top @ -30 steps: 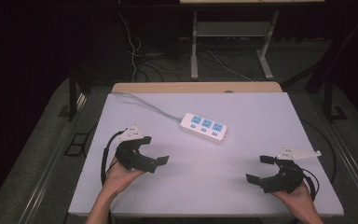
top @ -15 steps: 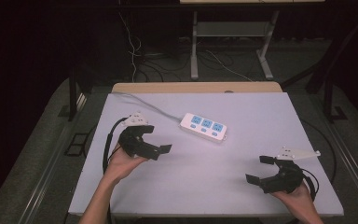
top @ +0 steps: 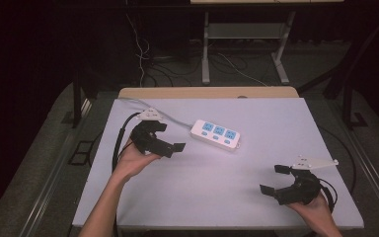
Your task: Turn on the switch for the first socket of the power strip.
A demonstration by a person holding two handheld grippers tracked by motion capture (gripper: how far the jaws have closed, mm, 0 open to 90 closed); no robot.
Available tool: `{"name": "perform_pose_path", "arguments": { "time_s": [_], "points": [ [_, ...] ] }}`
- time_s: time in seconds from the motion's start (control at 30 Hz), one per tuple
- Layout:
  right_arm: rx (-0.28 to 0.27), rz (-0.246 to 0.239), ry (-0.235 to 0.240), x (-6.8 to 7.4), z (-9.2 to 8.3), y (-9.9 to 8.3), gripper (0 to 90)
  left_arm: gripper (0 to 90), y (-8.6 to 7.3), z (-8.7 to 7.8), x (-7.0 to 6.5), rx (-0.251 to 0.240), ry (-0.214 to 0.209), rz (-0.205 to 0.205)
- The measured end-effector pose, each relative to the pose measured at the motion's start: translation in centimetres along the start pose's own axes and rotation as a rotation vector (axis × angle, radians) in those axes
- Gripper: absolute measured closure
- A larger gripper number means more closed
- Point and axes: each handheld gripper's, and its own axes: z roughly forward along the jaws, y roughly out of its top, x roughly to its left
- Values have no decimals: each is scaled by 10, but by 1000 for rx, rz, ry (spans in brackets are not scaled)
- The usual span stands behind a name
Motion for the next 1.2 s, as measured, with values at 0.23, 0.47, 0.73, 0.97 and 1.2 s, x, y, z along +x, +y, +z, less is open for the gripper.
{"name": "perform_pose_path", "arguments": {
  "time_s": [0.23, 0.47, 0.73, 0.97, 1.2],
  "points": [
    [3, -2, -2, 0, 0, 0, 4, 0, 12, 12, 7, 37, 2, 8],
    [3, -3, -3, 0, 0, 0, 5, 0, 23, 23, 15, 76, 15, 16],
    [7, -7, -4, 0, 0, 0, 5, 0, 39, 34, 21, 100, 31, 27],
    [10, -13, -2, 1, 1, 0, 4, 24, 53, 46, 24, 125, 37, 27],
    [15, -15, -2, 1, 1, 0, 4, 109, 60, 58, 30, 109, 33, -11]
  ]
}}
